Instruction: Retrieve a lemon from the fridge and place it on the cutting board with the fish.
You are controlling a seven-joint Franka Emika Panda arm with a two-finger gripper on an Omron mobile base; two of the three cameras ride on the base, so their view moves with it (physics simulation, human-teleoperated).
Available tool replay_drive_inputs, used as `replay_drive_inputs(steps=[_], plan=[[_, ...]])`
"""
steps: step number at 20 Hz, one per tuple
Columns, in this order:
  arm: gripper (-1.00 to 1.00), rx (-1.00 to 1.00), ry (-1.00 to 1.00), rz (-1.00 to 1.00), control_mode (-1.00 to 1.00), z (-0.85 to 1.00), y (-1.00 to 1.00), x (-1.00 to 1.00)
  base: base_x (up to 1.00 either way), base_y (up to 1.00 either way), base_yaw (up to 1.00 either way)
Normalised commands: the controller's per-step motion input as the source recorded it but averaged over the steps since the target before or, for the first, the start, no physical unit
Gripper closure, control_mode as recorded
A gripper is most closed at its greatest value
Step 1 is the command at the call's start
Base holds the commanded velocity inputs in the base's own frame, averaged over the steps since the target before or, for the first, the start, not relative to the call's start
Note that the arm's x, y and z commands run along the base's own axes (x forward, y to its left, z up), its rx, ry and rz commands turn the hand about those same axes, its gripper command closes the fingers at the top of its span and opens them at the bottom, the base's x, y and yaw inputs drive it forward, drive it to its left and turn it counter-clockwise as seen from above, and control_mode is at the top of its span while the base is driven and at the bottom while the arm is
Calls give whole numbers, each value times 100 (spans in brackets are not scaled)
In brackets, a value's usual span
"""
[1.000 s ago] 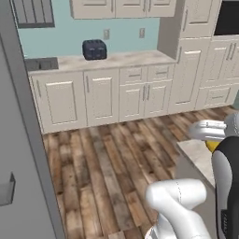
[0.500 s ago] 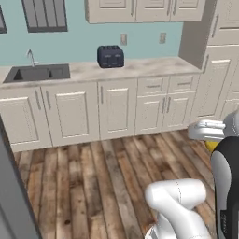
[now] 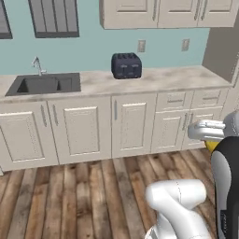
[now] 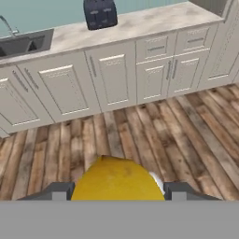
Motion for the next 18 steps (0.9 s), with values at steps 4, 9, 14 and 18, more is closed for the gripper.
replay_drive_inputs(steps=[4, 9, 14, 18], plan=[[100, 0, 0, 0, 100, 0, 0, 0, 94, 10, 22], [100, 0, 0, 0, 100, 0, 0, 0, 87, 40, 40], [100, 0, 0, 0, 100, 0, 0, 0, 76, 19, 68], [100, 0, 0, 0, 100, 0, 0, 0, 55, 9, 78]])
